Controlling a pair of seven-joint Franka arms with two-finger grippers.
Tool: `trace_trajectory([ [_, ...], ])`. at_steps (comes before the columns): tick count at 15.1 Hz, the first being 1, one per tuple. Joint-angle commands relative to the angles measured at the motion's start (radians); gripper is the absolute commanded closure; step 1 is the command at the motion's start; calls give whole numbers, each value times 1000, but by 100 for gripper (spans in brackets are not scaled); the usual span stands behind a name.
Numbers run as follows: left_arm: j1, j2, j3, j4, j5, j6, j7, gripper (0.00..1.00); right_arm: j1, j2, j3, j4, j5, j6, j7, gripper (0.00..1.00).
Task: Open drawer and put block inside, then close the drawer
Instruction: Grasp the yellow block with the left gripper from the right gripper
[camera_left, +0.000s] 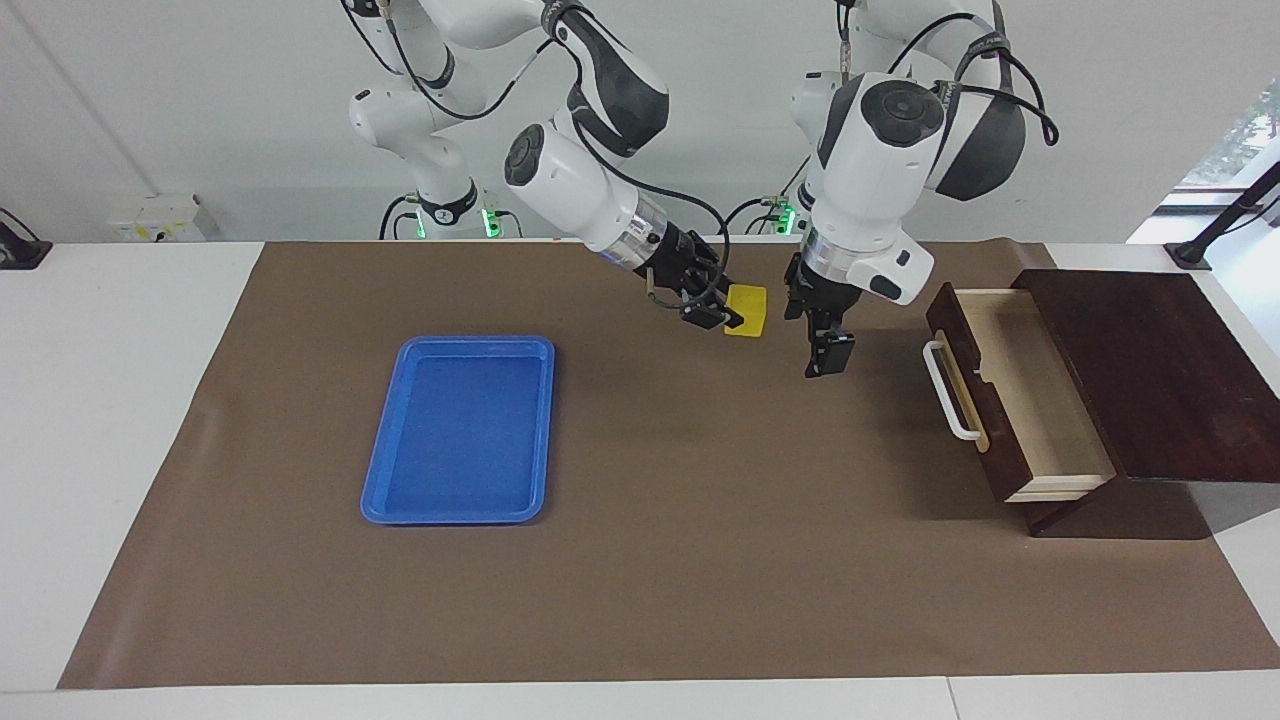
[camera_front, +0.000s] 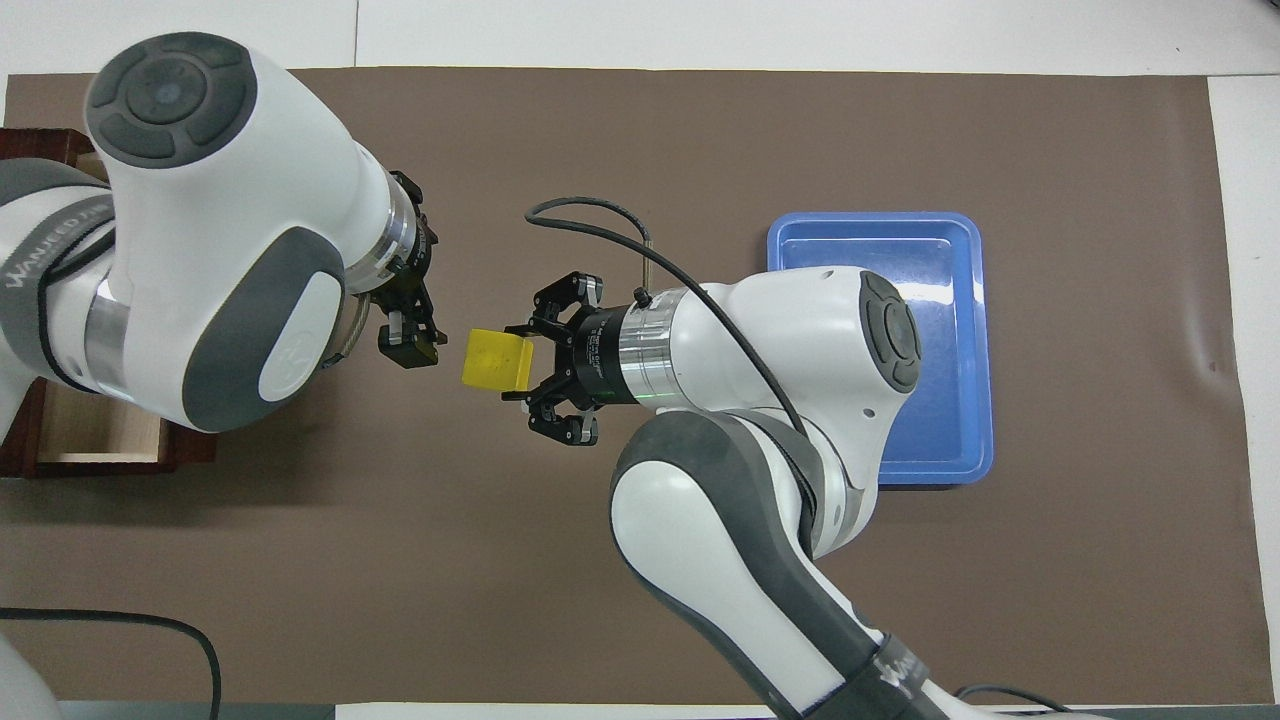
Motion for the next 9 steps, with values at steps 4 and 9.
trace_trajectory([
  [4, -80, 4, 17, 18, -6, -89, -49, 0, -10, -14, 1, 2, 7, -15, 23, 100],
  [9, -110, -1, 17, 19, 0, -143, -50, 0, -19, -12, -1, 7, 8, -17, 23, 100],
])
